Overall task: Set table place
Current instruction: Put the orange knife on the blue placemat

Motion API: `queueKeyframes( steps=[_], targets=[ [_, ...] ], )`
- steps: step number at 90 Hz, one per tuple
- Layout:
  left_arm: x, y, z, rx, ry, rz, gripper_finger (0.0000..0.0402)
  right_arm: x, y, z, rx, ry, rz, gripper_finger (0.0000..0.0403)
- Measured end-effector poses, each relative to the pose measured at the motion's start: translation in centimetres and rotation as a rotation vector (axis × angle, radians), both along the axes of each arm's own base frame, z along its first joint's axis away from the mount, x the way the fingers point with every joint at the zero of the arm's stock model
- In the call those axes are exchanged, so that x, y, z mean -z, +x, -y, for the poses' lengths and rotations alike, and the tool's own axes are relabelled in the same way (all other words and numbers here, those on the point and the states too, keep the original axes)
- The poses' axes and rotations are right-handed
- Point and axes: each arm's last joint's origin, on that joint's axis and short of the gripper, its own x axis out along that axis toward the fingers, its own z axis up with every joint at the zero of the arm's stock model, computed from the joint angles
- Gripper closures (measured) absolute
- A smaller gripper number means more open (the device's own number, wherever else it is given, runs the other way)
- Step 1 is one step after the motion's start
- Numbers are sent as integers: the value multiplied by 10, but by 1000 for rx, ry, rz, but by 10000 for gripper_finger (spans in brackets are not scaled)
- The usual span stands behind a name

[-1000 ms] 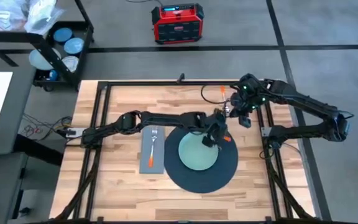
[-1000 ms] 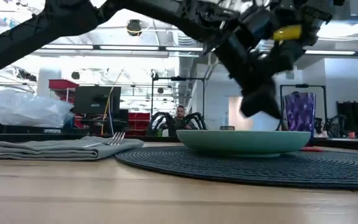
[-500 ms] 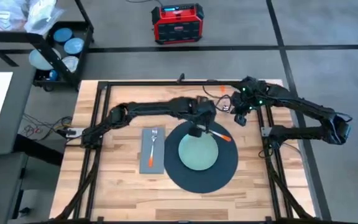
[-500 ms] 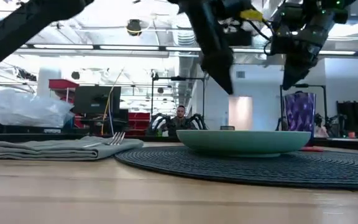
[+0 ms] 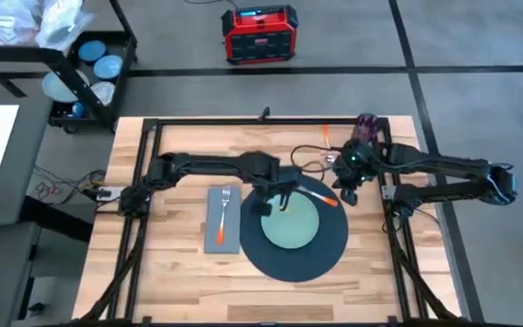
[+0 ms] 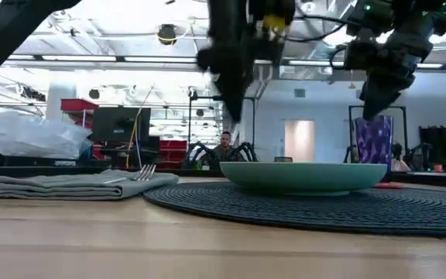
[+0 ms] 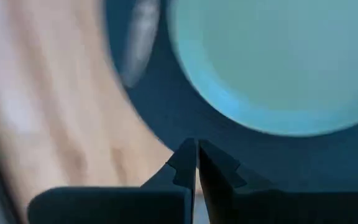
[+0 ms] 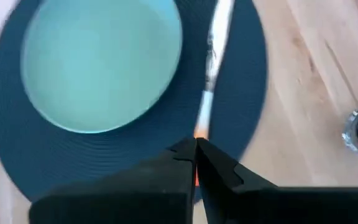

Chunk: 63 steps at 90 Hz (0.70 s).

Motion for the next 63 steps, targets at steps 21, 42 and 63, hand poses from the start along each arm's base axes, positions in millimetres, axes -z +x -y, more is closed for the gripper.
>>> queueKeyframes(
  steps=[21,42,63],
  targets=[
    [43,-12,15,35,-79,-8,401,3,2,-6,-2,11,-6,403],
    [42,-26,20,17,-120,107,402,3,2,-6,39,10,-19,403],
    [55,-39,21,-10,-131,99,401,18,18,-1,74,15,-73,403]
  ],
)
